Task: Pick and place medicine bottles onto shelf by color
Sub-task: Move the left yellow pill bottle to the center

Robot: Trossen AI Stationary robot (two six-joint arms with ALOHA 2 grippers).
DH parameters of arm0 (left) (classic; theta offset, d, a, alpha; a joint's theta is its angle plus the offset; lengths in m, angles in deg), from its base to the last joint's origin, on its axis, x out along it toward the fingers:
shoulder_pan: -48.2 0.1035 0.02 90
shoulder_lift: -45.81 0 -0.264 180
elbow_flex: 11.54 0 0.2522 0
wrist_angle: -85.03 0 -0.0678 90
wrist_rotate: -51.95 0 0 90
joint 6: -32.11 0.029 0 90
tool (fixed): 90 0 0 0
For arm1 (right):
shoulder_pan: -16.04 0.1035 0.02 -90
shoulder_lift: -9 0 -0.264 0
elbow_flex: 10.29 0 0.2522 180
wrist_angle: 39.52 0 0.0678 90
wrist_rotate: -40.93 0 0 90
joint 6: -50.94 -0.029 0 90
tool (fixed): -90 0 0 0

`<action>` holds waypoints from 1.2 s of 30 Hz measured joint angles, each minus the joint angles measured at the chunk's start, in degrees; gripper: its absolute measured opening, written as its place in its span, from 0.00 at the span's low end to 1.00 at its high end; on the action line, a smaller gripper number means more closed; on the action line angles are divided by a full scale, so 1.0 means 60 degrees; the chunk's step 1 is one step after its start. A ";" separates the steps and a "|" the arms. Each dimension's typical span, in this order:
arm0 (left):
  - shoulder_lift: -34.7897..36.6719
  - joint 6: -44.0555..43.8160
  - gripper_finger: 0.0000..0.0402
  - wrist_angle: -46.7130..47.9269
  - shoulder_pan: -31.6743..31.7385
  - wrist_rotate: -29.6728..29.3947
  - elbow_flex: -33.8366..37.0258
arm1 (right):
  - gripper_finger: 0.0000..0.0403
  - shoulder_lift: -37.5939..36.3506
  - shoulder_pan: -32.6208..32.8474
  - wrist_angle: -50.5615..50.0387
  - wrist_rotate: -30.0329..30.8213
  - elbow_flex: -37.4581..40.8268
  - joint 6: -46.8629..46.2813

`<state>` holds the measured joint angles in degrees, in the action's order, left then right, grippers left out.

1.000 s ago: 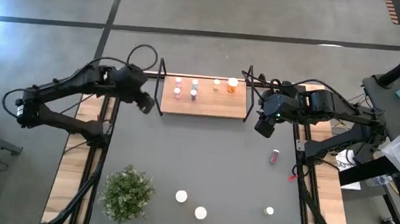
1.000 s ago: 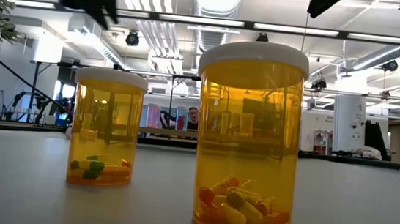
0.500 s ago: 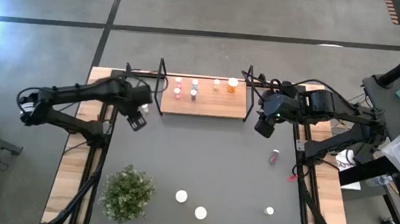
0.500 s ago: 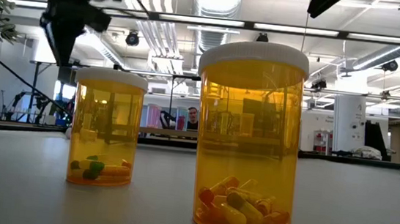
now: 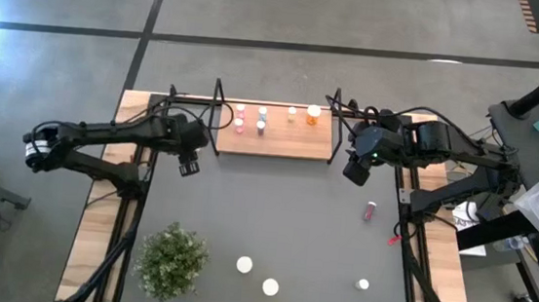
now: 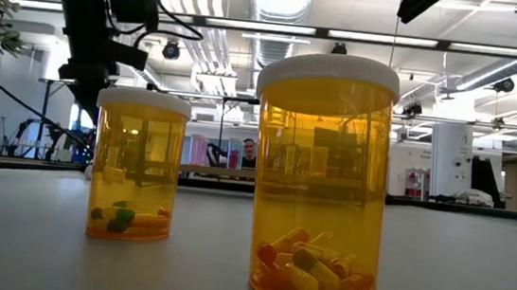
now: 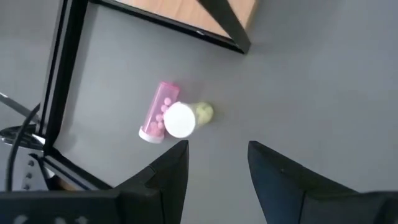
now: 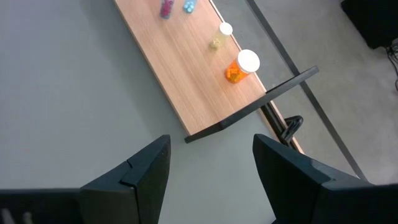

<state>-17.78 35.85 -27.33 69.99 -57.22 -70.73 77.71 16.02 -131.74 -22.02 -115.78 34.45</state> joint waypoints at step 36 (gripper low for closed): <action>-0.0930 -0.1323 0.53 -0.1455 0.3006 0.1683 0.0094 | 0.54 0.0000 0.0000 0.0000 0.0000 0.0001 0.0000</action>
<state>-23.36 27.92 -36.06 88.03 -47.13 -70.17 77.71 16.02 -131.74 -22.02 -115.77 34.45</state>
